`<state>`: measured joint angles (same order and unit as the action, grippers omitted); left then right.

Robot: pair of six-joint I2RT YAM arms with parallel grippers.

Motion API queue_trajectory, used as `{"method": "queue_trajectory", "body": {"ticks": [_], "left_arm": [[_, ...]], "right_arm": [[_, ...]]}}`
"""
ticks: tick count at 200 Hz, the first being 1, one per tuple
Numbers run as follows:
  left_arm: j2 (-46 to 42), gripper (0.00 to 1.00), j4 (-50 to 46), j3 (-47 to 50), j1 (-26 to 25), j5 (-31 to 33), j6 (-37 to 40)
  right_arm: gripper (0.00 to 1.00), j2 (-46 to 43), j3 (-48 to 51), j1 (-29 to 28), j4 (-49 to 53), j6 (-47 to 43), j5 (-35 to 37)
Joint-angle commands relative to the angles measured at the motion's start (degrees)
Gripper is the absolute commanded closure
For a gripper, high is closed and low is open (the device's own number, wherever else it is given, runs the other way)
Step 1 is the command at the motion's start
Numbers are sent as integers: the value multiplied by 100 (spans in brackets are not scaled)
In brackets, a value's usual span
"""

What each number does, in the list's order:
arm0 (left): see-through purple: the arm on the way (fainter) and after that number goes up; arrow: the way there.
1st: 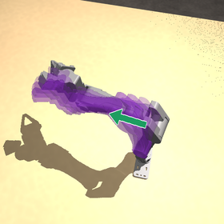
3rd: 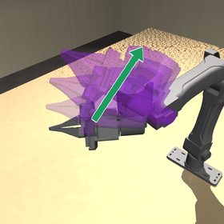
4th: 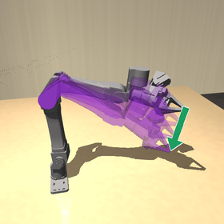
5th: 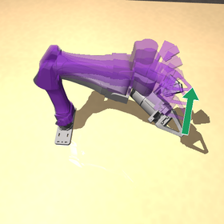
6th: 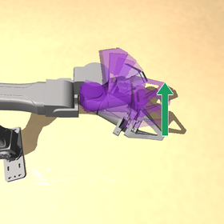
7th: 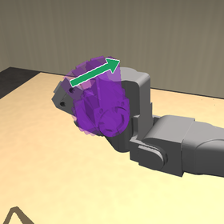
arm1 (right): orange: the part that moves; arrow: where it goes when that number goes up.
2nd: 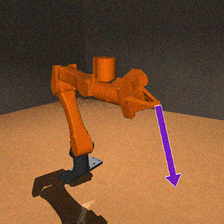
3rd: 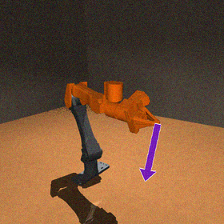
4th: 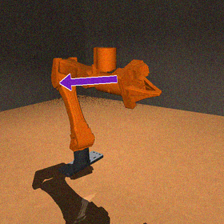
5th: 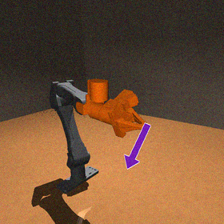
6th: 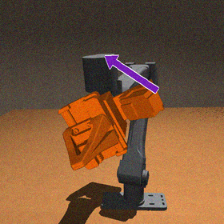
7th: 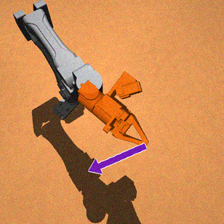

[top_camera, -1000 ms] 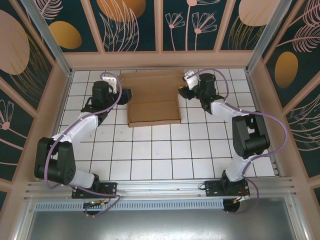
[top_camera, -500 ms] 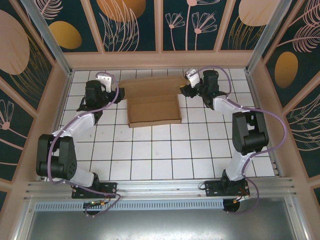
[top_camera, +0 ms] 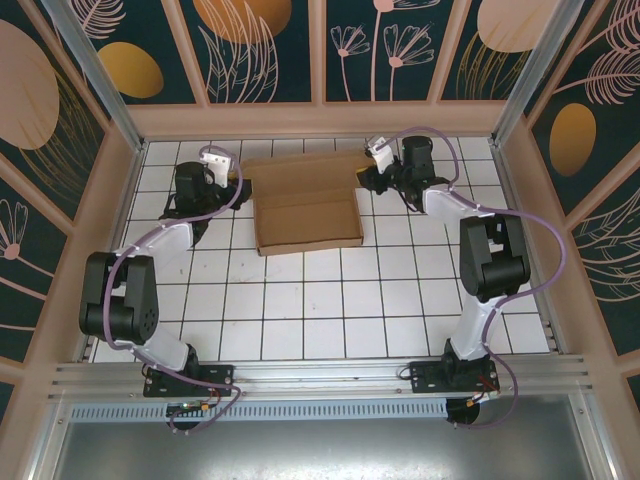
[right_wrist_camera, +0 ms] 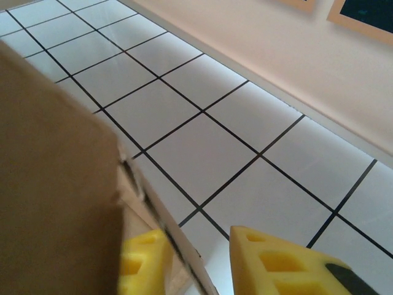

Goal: Fold the paper box

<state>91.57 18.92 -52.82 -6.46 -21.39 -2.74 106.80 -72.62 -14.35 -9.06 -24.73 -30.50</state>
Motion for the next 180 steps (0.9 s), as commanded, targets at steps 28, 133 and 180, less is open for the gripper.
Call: {"method": "queue_trajectory", "body": {"ticks": [28, 133, 180], "left_arm": [[67, 79, 660, 24, 33, -399, -521], [-128, 77, 1405, 620, -332, 21, -1725], [-121, 74, 1908, 898, -510, 325, -2125]], "right_arm": [[83, -105, 10, -220, -175, 498, 49], [76, -424, 586, -1239, -920, 3271, 2776], [69, -695, 909, -1532, -1702, 4398, 3066]]}}
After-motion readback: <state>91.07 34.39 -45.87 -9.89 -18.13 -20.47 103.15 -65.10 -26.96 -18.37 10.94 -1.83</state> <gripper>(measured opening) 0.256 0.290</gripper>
